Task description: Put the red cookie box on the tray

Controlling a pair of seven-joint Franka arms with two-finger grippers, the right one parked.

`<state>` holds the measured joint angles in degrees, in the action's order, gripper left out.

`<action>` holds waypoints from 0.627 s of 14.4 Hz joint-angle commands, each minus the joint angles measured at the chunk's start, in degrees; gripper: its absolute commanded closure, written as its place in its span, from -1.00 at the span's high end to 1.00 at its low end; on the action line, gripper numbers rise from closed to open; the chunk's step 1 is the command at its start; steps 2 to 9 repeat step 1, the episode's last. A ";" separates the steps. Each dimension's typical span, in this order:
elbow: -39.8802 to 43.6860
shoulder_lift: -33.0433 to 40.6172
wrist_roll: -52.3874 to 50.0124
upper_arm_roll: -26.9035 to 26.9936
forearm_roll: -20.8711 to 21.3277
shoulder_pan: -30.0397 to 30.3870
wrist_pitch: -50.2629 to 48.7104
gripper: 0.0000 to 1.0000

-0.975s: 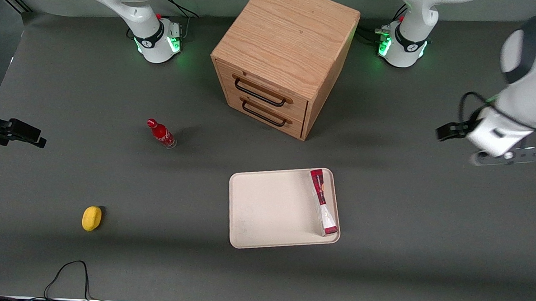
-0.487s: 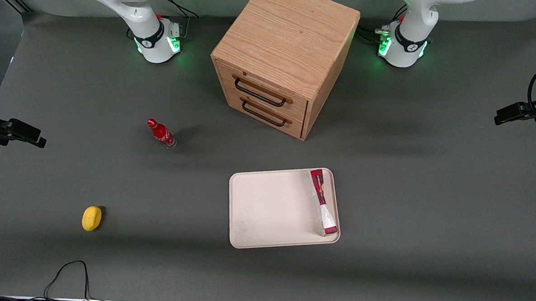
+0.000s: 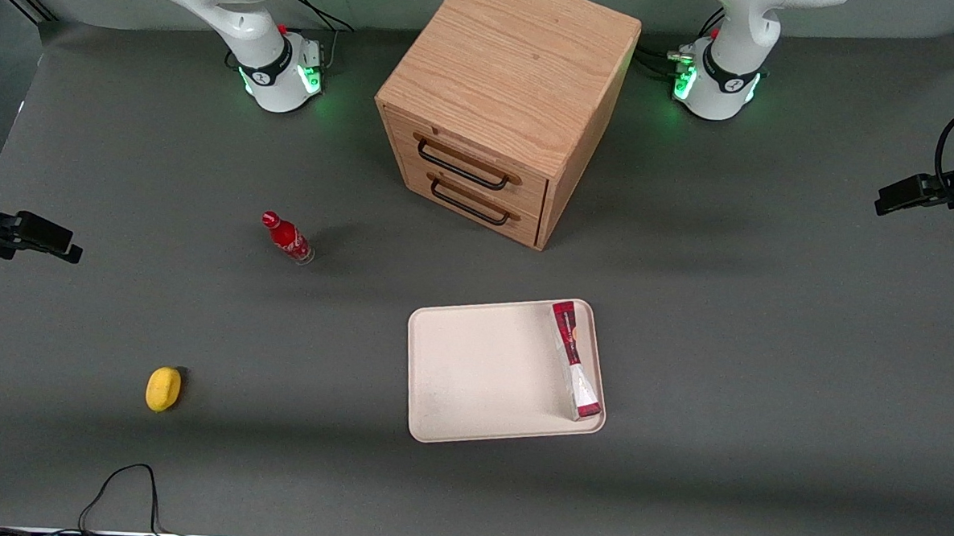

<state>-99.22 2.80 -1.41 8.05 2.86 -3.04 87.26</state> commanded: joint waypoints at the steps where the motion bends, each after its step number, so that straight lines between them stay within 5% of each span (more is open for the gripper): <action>1: 1.84 -0.95 -0.35 0.30 -0.57 -0.66 -1.75 1.00; 9: 1.84 -0.95 -0.35 0.30 -0.57 -0.66 -1.75 1.00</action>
